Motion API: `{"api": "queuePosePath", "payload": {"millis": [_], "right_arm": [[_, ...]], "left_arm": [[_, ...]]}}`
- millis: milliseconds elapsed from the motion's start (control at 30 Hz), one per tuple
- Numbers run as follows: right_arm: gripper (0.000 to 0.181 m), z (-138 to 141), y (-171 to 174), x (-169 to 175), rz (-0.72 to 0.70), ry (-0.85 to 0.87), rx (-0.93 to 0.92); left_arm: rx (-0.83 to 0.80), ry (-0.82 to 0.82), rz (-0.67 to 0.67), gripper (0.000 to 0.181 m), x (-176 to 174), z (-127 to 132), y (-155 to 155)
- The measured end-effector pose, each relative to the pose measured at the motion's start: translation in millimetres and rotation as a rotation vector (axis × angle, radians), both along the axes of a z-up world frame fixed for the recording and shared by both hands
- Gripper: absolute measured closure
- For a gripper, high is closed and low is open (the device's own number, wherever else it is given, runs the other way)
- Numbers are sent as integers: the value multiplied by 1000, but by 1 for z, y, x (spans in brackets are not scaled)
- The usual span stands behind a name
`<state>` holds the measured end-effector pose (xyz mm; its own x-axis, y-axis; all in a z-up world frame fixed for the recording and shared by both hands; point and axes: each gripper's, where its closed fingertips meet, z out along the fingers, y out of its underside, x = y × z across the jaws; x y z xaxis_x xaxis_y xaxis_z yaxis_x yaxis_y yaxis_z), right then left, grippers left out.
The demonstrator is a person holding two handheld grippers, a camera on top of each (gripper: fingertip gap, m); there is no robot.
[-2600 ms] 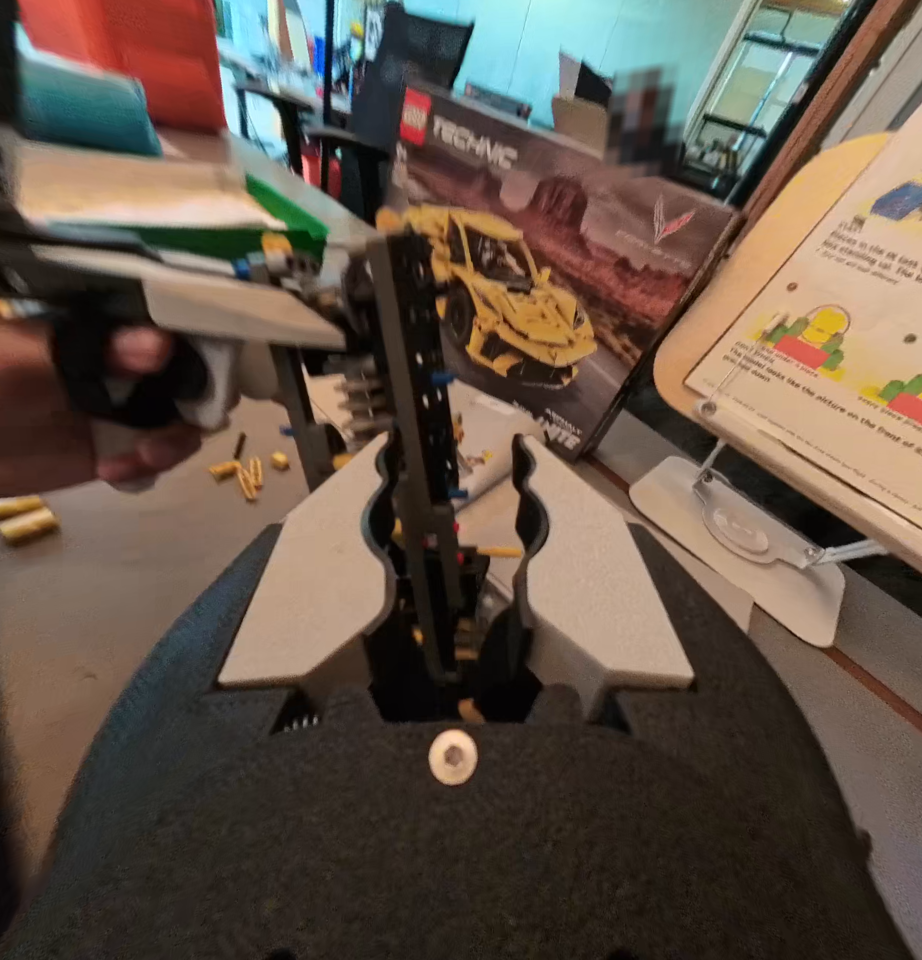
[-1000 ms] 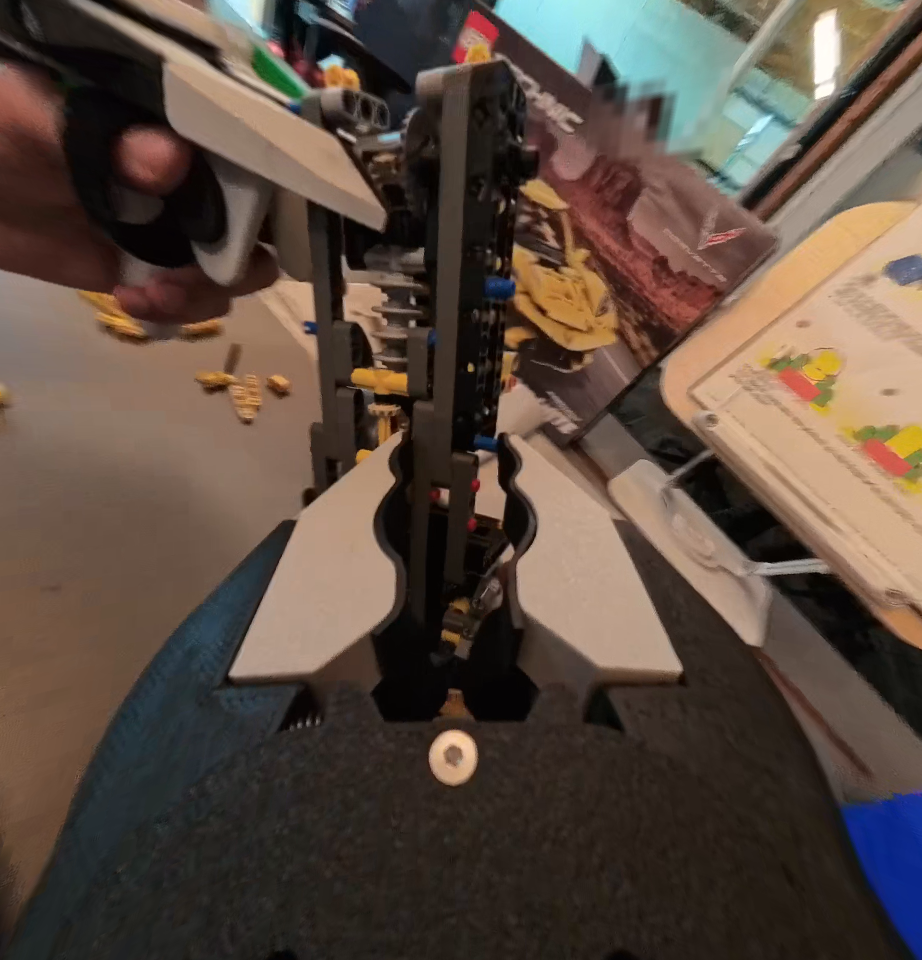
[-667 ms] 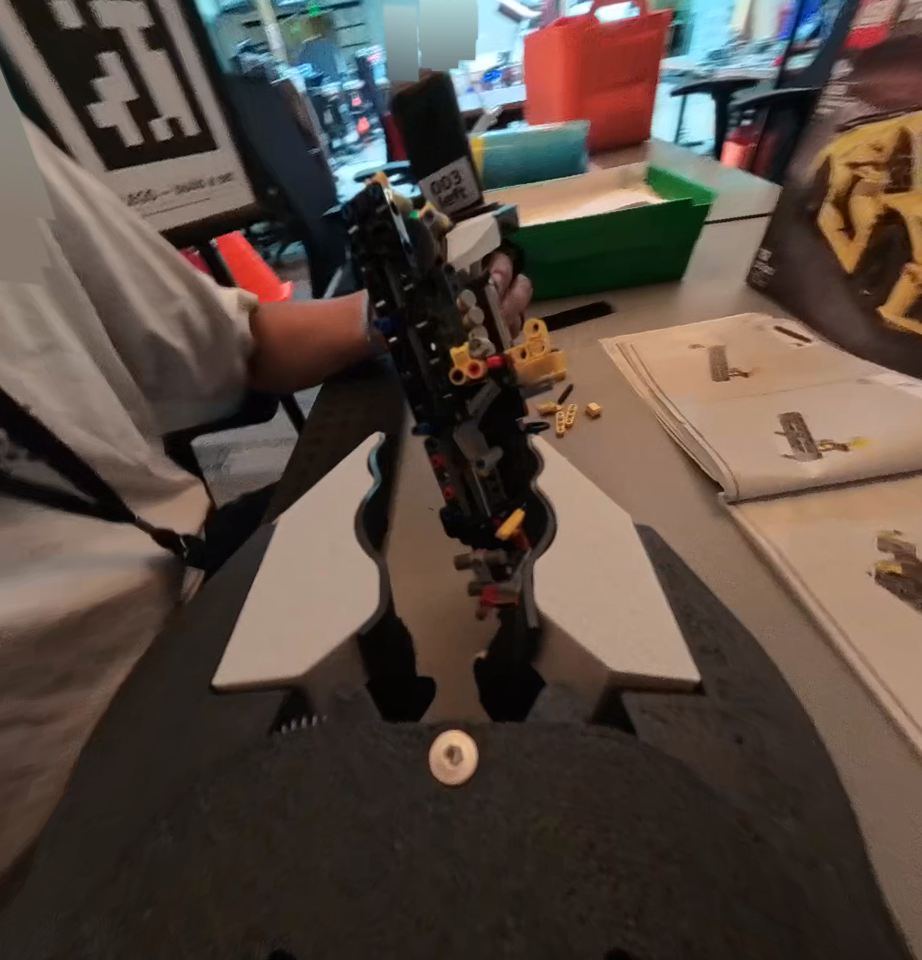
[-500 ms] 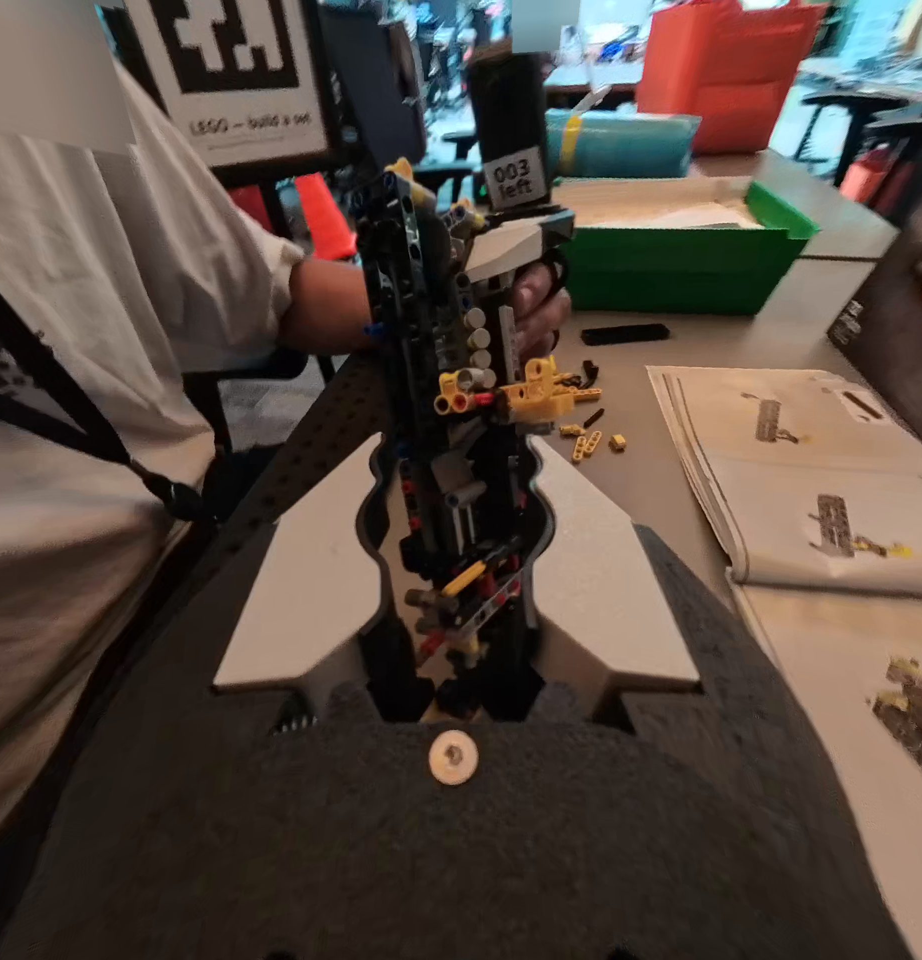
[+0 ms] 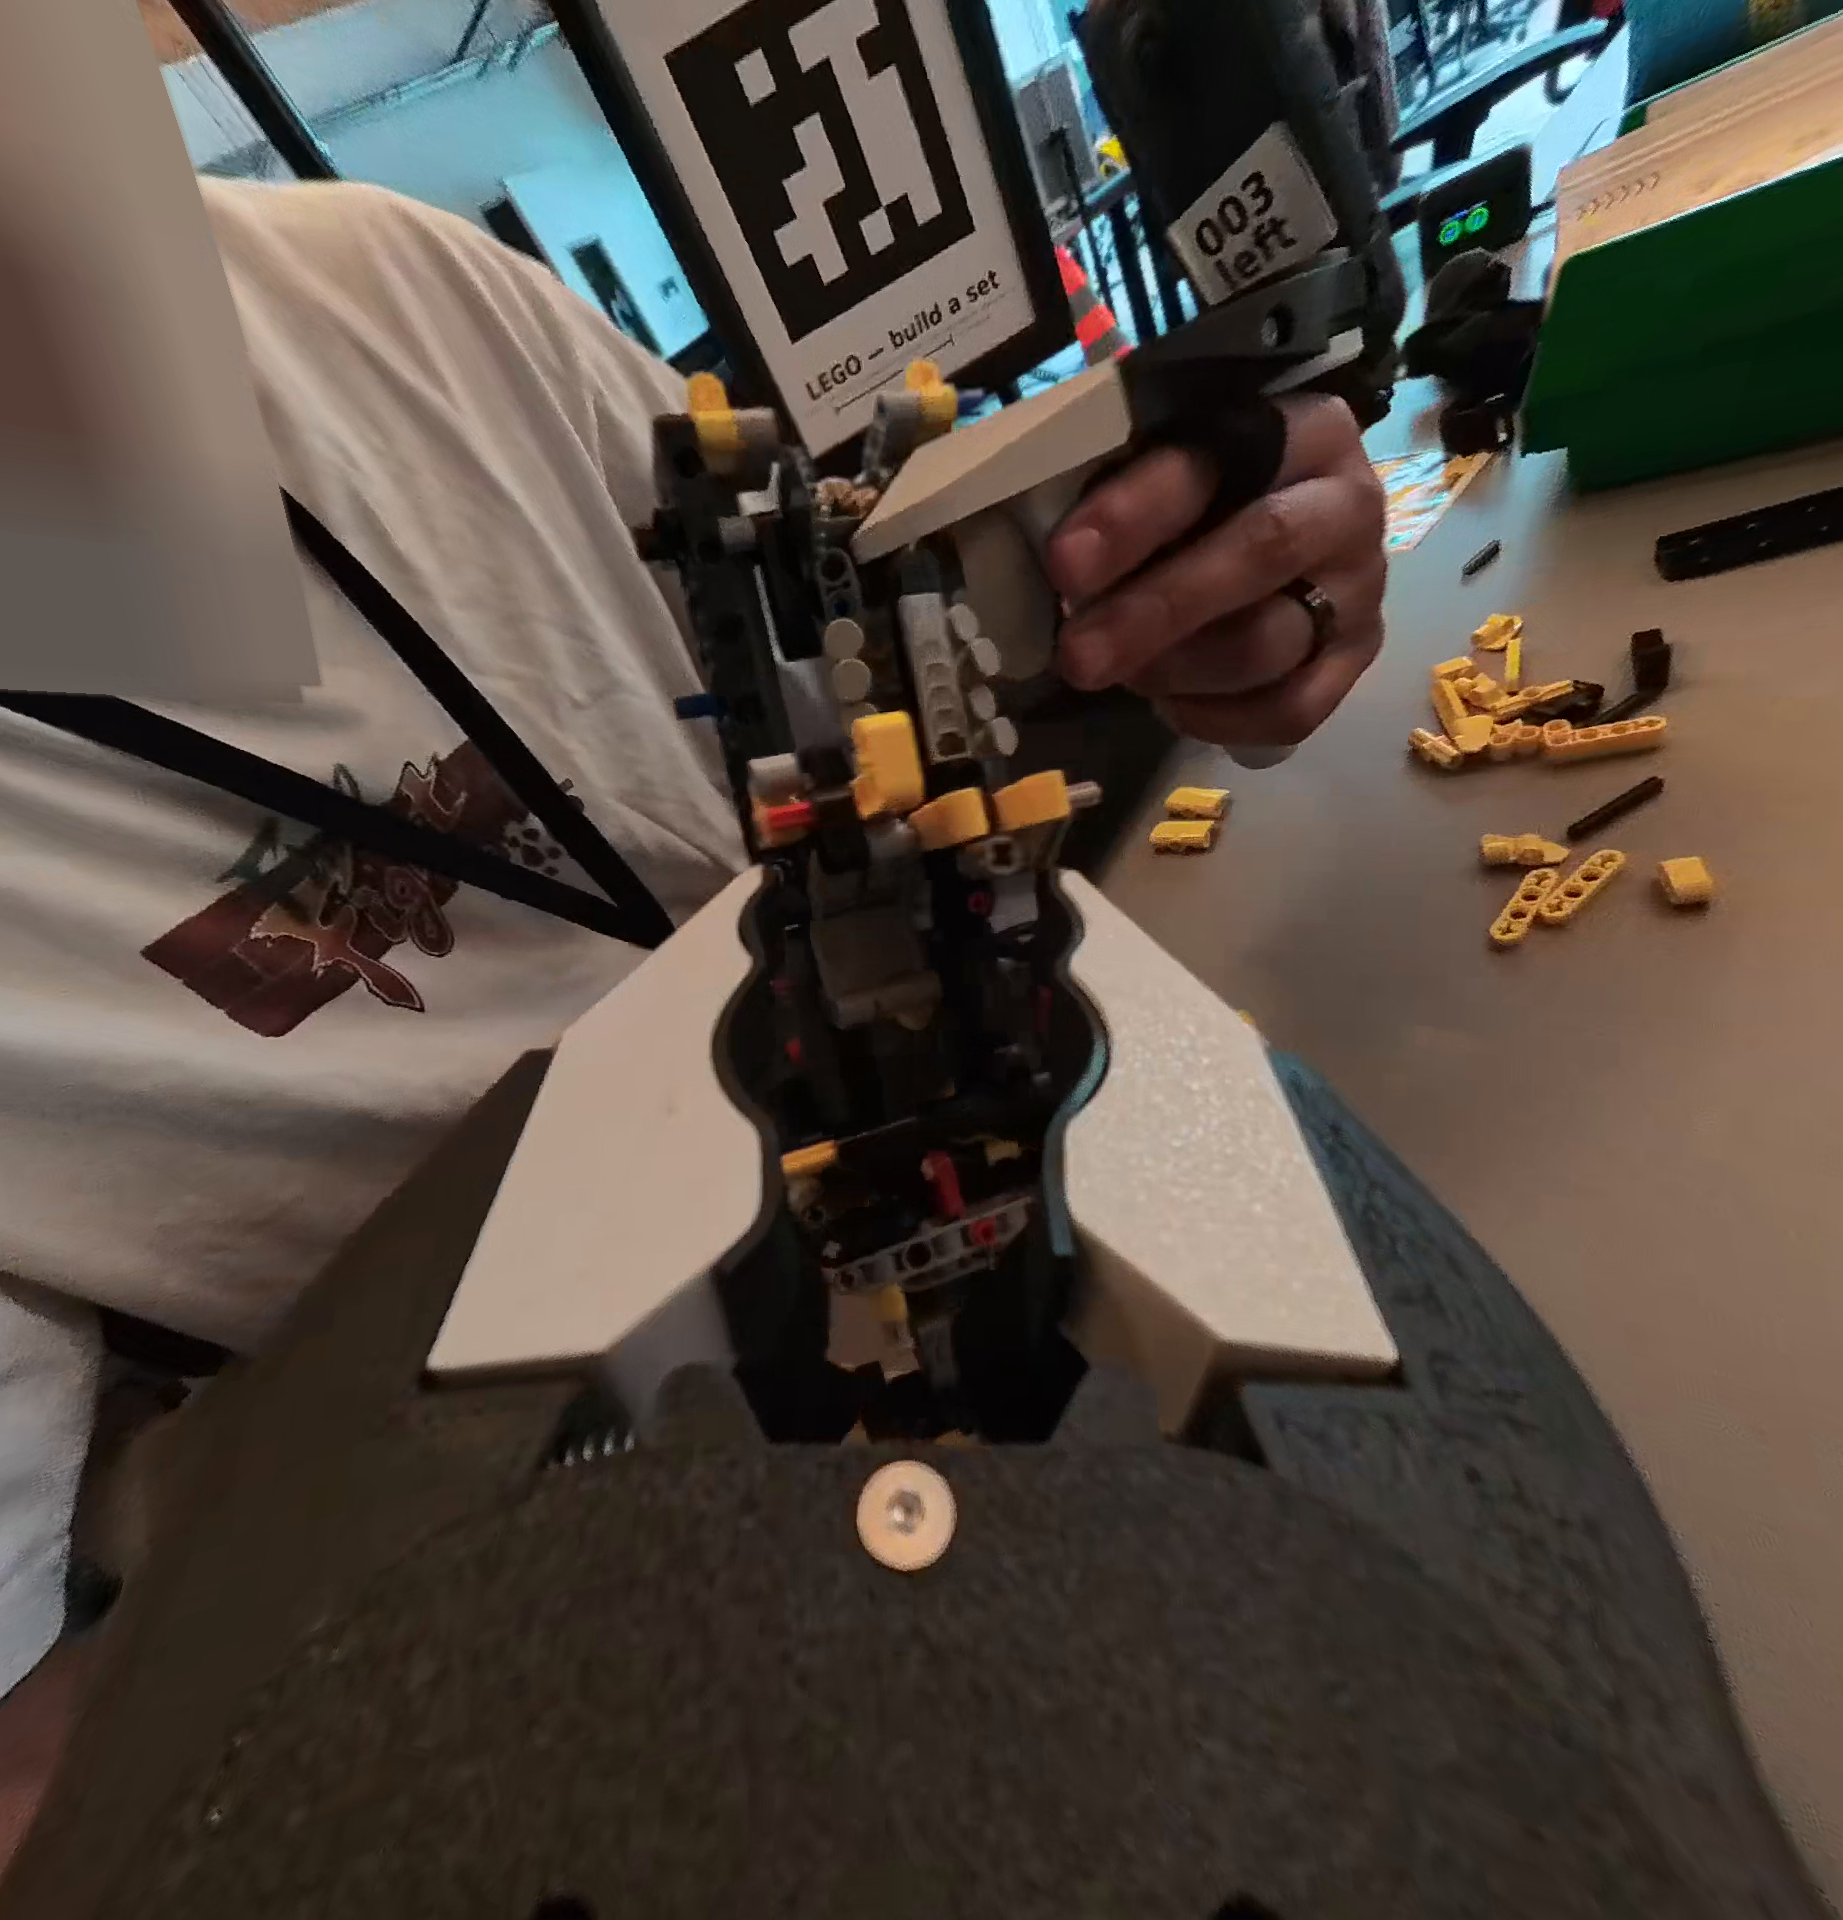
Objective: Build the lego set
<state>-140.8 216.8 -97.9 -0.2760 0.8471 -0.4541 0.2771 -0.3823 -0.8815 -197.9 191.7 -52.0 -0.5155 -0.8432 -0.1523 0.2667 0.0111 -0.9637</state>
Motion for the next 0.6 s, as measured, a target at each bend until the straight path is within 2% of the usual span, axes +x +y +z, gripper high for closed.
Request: {"api": "queuePosePath", "payload": {"millis": [200, 600], "right_arm": [[139, 15, 0, 2, 21, 100, -24], [146, 14, -1, -8, -18, 114, 82]], "left_arm": [[-12, 0, -3, 160, -2, -1, 1], [-100, 2, -61, 159, -8, -2, 6]]}}
